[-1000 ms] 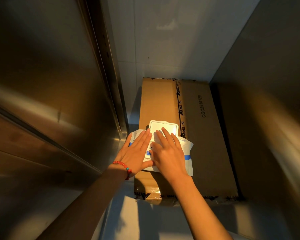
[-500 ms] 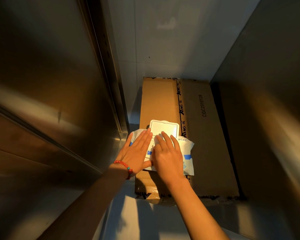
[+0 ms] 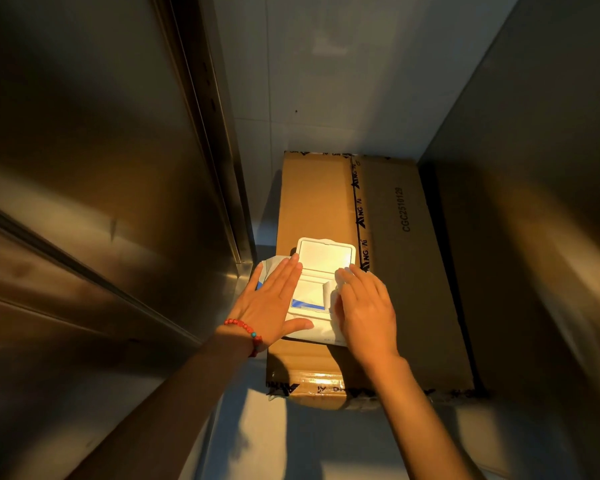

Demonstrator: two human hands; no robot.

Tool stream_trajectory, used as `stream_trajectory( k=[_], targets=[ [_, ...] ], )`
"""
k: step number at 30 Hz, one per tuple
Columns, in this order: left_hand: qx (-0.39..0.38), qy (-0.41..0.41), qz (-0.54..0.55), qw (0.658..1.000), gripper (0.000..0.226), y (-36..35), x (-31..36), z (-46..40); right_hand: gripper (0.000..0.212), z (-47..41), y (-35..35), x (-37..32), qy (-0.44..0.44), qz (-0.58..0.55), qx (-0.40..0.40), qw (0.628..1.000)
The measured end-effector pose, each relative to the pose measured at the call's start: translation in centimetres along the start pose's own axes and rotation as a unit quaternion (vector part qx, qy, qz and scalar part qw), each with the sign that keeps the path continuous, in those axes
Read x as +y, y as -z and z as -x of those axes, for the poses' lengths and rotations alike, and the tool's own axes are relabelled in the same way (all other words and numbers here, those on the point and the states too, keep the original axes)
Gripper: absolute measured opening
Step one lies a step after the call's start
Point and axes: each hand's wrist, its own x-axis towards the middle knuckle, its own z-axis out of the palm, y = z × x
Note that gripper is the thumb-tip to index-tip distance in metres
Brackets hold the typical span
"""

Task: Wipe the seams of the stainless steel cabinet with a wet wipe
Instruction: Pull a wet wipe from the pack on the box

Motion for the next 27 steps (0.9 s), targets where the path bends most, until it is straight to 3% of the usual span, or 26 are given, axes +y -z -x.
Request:
stream_trajectory(
  k=[9,27],
  targets=[
    [0.005,0.004,0.0,1.0,0.095,0.1,0.1,0.1,0.049,0.2,0.5,1.0,0.056,0.04,-0.043,0.997],
    [0.013,0.002,-0.012,1.0,0.096,0.0,0.0,0.1,0.044,0.1,1.4,4.0,0.162,-0.011,-0.057,0.985]
  ],
)
